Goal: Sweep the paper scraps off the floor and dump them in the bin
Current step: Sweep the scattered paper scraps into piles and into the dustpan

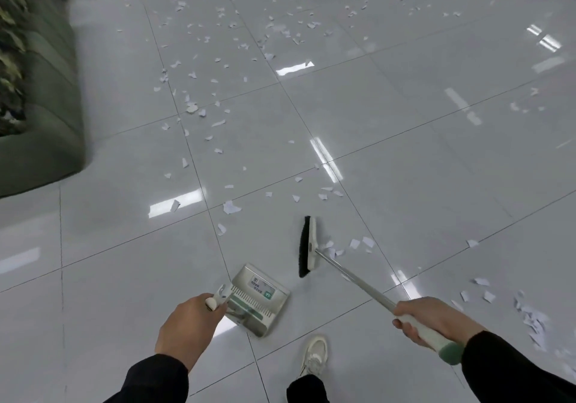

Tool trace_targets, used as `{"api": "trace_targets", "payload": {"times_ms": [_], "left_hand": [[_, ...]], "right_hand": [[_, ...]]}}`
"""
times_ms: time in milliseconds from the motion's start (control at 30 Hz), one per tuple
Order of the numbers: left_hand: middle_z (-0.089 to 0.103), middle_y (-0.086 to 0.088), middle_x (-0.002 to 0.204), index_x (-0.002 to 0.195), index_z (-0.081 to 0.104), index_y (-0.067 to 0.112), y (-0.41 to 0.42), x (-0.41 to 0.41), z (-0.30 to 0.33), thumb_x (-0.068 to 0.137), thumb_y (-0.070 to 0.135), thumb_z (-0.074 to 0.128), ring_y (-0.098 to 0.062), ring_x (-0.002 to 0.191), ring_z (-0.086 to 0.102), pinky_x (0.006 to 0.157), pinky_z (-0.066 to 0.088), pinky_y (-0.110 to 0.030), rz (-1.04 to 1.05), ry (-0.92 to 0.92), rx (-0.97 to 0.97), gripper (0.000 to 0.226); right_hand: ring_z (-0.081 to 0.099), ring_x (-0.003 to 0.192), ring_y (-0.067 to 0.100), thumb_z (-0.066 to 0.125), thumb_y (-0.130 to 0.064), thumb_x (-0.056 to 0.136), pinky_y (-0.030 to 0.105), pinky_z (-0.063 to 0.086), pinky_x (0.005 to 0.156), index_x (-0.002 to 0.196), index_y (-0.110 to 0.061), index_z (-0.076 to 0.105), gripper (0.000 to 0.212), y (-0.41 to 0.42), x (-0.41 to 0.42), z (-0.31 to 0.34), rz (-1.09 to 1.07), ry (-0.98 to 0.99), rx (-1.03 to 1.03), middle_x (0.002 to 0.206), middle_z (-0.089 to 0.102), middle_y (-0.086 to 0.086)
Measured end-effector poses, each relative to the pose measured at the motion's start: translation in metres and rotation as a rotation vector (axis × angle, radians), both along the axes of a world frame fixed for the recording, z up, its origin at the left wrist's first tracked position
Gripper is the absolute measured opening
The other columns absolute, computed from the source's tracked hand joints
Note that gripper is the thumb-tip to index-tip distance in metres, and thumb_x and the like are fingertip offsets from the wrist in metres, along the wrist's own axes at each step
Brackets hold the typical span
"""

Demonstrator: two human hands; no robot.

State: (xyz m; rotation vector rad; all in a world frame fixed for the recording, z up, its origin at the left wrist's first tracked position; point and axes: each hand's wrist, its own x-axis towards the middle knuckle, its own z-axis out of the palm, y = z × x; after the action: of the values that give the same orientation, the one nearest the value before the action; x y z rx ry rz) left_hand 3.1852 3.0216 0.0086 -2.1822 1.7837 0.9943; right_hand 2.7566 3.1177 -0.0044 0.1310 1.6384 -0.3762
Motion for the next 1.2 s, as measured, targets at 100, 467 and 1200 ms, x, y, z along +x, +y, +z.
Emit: {"api": "trace_targets", "payload": {"times_ms": [100,467,1200], "left_hand": [[0.066,0.006,0.07,0.081,0.064,0.032,-0.016,-0.033,-0.002,0.095,0.061,0.05,-0.014,0.063,0.058,0.058,0.044,-0.028,-0.045,-0.005,0.012,0.035],[0.061,0.002,0.066,0.079,0.063,0.029,-0.057,-0.092,-0.019,0.092,0.068,0.052,-0.016,0.061,0.053,0.059,0.043,-0.03,-0.088,0.068,-0.042,0.042],[0.056,0.006,0.059,0.071,0.059,0.026,-0.175,0.232,0.015,0.089,0.071,0.051,-0.011,0.055,0.053,0.052,0.04,-0.026,0.223,-0.006,-0.085,0.049]], "right_hand": [[0.049,0.044,0.019,0.065,0.001,0.088,0.021,0.045,0.038,0.1,0.007,0.059,0.014,0.002,-0.051,0.008,-0.008,0.079,0.005,0.079,0.065,0.023],[0.047,0.04,0.017,0.064,-0.001,0.092,0.02,0.043,0.035,0.098,0.009,0.06,0.012,0.009,-0.11,0.032,-0.17,0.255,-0.068,0.072,0.061,0.02],[0.049,0.043,0.016,0.065,-0.002,0.093,0.018,0.043,0.037,0.094,0.001,0.061,0.005,-0.298,0.363,0.024,0.064,-0.269,-0.191,0.075,0.059,0.018]]}}
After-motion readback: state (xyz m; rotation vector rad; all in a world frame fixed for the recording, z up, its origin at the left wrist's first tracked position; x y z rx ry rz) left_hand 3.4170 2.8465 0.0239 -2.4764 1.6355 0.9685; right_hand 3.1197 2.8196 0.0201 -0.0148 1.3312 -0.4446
